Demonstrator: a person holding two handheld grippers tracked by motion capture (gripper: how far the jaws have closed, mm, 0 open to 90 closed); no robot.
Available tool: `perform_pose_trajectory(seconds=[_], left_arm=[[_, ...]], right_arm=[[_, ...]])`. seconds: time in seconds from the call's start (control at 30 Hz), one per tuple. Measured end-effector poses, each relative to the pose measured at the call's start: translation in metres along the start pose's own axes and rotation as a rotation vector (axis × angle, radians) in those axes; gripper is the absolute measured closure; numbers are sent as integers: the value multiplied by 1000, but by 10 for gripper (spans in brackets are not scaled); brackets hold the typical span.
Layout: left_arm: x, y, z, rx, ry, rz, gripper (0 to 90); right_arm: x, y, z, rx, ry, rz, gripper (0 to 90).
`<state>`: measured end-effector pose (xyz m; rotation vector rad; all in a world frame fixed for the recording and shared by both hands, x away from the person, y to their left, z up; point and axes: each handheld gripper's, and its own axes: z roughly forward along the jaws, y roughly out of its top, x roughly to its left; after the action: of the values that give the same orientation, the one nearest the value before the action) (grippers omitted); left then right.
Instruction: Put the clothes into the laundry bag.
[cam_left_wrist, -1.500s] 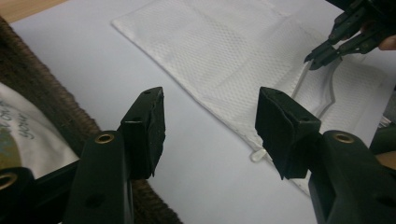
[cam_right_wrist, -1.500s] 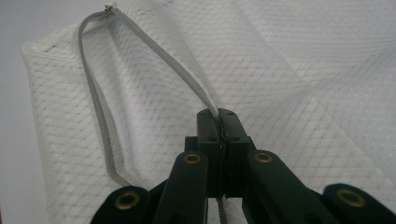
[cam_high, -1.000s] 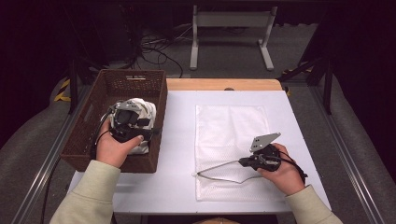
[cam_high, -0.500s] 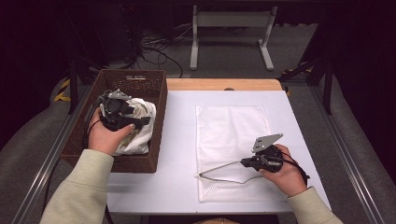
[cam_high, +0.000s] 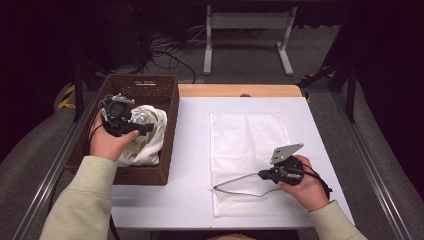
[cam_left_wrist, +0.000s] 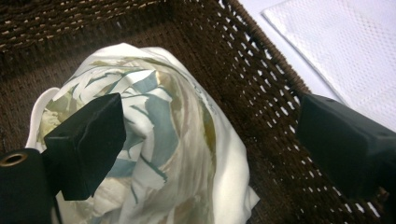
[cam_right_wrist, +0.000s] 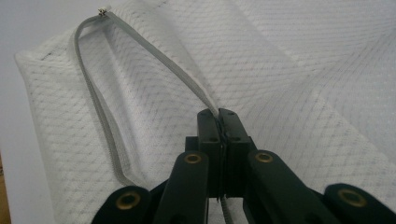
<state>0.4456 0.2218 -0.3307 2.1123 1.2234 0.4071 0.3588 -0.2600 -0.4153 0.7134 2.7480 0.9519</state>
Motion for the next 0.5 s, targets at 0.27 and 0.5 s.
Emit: perform_pose_trajectory(seconds=[0.27,0.5], left_arm=[[7,-2,10,39,18,-8,109],[22,-7,24,97,11,-36,105]], right_arm=[[0,0,1,3,1,0,893],[0,-1,0,3,0,-1,893]])
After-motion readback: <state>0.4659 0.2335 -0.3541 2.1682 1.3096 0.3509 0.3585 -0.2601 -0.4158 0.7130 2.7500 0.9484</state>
